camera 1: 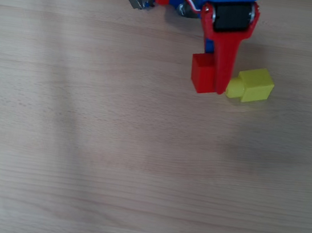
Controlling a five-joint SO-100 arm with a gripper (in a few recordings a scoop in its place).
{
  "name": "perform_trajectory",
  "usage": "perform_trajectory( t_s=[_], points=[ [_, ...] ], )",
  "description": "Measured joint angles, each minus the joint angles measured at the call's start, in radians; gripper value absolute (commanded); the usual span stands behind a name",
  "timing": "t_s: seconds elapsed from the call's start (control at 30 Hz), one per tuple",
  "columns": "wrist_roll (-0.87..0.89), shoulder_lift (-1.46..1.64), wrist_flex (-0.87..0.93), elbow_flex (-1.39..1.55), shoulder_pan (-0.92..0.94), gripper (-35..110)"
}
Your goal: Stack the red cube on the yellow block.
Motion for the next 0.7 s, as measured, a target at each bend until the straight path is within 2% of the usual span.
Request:
perform_trajectory(
  t_s=[0.2,0.7],
  points=[
    [-0.011,0.003,0.002,0.018,-0.135,13],
    [-0.032,0.006,0.011,0.104,-0.330,13]
  ],
)
